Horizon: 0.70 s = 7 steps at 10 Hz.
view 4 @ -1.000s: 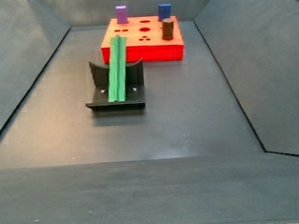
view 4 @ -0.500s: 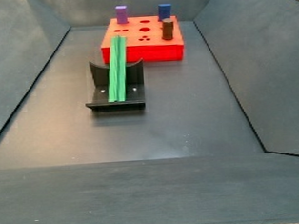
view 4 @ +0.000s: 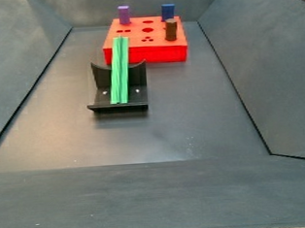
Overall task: Pick up the star object. Move up. Place the star object on the fixture. Regrasp the star object. Move to above the board. Insert the star object.
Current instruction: Regrasp the star object.
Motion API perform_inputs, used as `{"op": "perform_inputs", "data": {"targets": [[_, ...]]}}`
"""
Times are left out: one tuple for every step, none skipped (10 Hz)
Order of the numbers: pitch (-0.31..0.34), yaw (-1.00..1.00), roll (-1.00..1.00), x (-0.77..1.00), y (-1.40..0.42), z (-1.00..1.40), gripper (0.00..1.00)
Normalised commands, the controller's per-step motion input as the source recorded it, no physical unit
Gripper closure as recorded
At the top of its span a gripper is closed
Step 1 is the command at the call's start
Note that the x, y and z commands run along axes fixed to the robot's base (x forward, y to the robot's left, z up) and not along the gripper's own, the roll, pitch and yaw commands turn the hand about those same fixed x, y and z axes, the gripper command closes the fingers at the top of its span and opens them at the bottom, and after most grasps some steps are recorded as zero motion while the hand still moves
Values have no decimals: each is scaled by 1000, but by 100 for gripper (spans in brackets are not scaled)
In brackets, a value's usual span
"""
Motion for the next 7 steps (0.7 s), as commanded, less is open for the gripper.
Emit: {"op": "perform_inputs", "data": {"targets": [[117, 284, 356, 423, -68, -21, 0], [79, 273, 253, 450, -56, -12, 0], [41, 254, 205, 458, -54, -10, 0], [16, 234, 195, 452, -61, -15, 0], [10, 208, 192, 448, -65, -23, 0], [6, 171, 186, 453, -62, -25, 0], [5, 148, 184, 455, -59, -25, 0]]}}
